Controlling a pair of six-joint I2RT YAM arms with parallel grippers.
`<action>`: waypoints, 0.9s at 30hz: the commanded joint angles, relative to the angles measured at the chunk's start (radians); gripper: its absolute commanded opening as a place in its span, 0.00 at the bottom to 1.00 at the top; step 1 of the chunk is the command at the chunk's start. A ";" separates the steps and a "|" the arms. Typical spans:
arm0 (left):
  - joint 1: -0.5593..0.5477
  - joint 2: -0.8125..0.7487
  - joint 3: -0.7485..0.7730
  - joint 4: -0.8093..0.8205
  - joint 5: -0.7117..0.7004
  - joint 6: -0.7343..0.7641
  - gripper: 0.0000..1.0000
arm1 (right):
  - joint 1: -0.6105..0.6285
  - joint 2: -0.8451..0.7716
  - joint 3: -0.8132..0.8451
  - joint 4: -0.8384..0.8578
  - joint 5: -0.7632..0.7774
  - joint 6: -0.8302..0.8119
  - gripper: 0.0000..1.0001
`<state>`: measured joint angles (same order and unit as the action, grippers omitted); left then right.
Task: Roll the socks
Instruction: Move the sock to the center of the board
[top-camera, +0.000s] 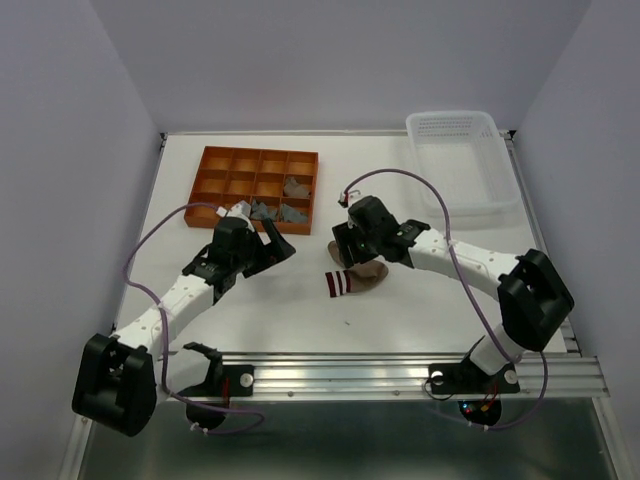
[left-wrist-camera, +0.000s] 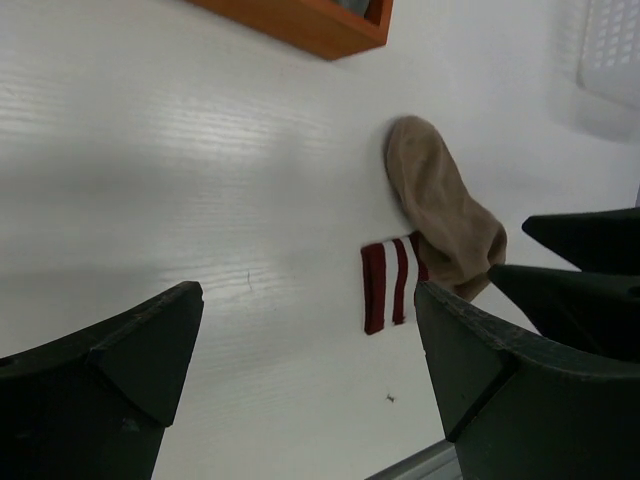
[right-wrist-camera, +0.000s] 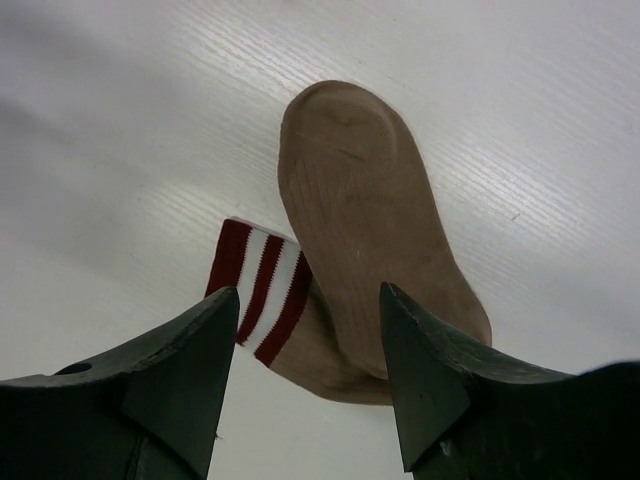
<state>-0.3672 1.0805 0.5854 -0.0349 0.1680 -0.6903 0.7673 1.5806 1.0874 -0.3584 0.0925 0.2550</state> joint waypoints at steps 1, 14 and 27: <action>-0.061 0.010 -0.042 0.052 0.065 -0.052 0.99 | 0.000 0.051 0.049 0.082 -0.060 0.004 0.64; -0.174 0.113 -0.082 0.142 0.087 -0.112 0.97 | 0.000 0.331 0.187 0.187 -0.037 0.015 0.45; -0.328 0.364 0.068 0.148 0.030 -0.124 0.78 | 0.000 0.029 -0.026 0.348 0.118 0.165 0.01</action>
<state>-0.6708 1.4075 0.5919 0.0872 0.2276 -0.8101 0.7670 1.7622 1.1225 -0.1490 0.1463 0.3565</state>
